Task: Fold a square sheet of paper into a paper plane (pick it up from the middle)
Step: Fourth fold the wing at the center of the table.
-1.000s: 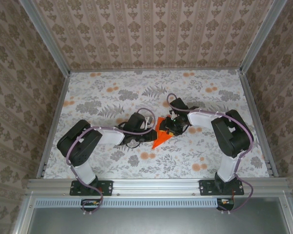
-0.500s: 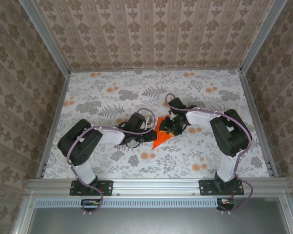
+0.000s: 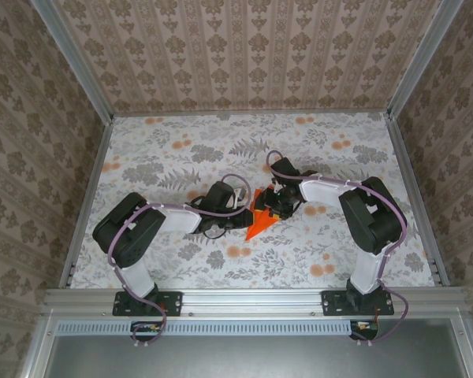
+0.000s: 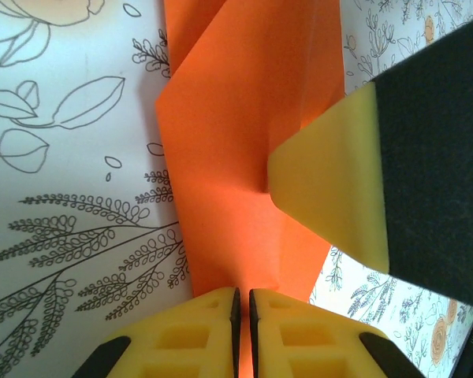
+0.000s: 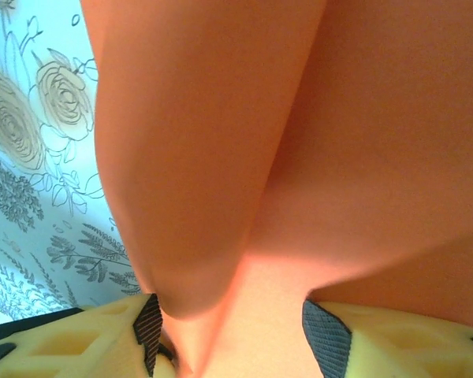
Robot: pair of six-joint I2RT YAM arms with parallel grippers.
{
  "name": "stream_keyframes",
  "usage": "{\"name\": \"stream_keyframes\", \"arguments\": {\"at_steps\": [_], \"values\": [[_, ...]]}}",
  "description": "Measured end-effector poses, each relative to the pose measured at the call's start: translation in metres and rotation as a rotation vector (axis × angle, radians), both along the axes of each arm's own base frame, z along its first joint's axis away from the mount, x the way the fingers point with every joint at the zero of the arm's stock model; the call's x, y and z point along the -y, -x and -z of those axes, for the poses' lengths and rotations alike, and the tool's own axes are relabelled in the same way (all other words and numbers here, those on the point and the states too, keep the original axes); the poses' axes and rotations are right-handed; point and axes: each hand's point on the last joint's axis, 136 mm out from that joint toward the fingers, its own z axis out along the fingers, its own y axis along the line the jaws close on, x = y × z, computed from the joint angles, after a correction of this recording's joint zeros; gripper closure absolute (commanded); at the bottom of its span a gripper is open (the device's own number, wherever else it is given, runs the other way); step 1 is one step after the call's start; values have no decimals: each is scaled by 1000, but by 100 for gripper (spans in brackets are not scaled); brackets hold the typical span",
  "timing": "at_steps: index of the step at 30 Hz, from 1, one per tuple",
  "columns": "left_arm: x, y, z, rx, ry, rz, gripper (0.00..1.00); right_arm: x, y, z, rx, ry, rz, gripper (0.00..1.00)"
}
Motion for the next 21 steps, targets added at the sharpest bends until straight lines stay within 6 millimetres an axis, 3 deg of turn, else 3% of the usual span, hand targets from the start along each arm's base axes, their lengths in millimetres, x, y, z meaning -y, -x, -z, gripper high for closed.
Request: {"name": "stream_keyframes", "arguments": {"at_steps": [7, 13, 21], "values": [[0, 0, 0, 3, 0, 2, 86, 6, 2, 5, -14, 66, 19, 55], [0, -1, -3, 11, 3, -2, 86, 7, 3, 7, -16, 81, 25, 54], [1, -4, -26, 68, 49, -10, 85, 7, 3, 7, -18, 80, 28, 54]]}}
